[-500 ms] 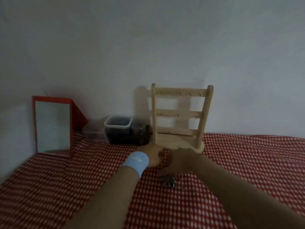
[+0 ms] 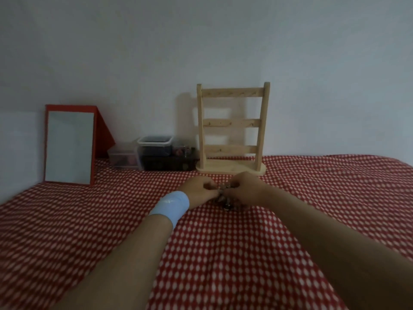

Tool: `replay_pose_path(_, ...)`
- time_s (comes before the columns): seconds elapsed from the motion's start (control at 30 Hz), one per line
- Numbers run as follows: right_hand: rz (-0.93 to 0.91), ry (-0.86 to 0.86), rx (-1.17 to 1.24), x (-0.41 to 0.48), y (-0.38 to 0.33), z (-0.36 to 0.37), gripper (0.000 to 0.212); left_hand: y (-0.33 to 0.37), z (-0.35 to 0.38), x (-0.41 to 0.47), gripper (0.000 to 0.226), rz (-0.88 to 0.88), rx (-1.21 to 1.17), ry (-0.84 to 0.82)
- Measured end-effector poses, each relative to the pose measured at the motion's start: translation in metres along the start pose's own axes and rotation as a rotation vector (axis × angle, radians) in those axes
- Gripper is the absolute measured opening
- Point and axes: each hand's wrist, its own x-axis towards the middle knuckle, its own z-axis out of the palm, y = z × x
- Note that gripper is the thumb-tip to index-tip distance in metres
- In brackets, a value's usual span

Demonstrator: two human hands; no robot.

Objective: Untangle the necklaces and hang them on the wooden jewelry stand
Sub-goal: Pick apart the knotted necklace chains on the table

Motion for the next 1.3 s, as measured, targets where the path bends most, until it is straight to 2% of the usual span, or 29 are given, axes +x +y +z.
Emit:
replay_pose_path(0.13, -0.050, 0.096, 0.205, -0.015, 0.001, -0.007, 0.023, 0.017, -0.002, -0.012, 0.017, 0.026, -0.257, 0.042)
replay_pose_path(0.3, -0.061, 0.167, 0.311, -0.003, 0.001, -0.018, 0.031, 0.031, -0.016, 0.004, 0.008, 0.070, -0.295, 0.075)
replay_pose_path(0.43, -0.057, 0.211, 0.148, 0.032, 0.007, -0.022, 0.041, 0.018, -0.020, 0.035, 0.014, 0.054, -0.198, 0.038)
replay_pose_path(0.5, -0.058, 0.206, 0.030, 0.053, 0.013, -0.020, 0.038, 0.010, -0.022, 0.052, 0.025, 0.039, -0.108, 0.009)
replay_pose_path(0.6, -0.090, 0.129, -0.016, 0.080, 0.018, -0.018, 0.021, 0.001, -0.027, 0.073, 0.017, 0.047, -0.023, -0.067)
replay_pose_path(0.67, -0.107, 0.007, 0.068, 0.090, 0.018, -0.020, 0.019, 0.000, -0.030, 0.080, 0.022, 0.076, 0.012, -0.093)
replay_pose_path(0.73, -0.138, -0.074, 0.045, 0.096, 0.017, -0.023, 0.016, -0.004, -0.032, 0.086, 0.020, 0.099, 0.044, -0.091)
replay_pose_path(0.8, -0.174, -0.085, 0.063, 0.099, 0.020, -0.026, 0.022, -0.009, -0.034, 0.088, 0.025, 0.108, 0.023, -0.045)
replay_pose_path(0.87, -0.192, -0.105, 0.191, 0.097, 0.022, -0.028, 0.025, -0.013, -0.033, 0.088, 0.031, 0.115, -0.042, 0.028)
replay_pose_path(0.97, -0.209, -0.151, 0.288, 0.096, 0.027, -0.033, 0.022, -0.008, -0.025, 0.086, 0.029, 0.137, -0.128, 0.092)
replay_pose_path(1.17, -0.282, -0.275, 0.234, 0.092, 0.017, -0.043, 0.006, -0.001, -0.026, 0.080, 0.015, 0.167, -0.313, 0.249)
replay_pose_path(1.3, -0.276, -0.255, 0.139, 0.091, 0.019, -0.052, 0.010, 0.002, -0.029, 0.082, 0.016, 0.193, -0.278, 0.265)
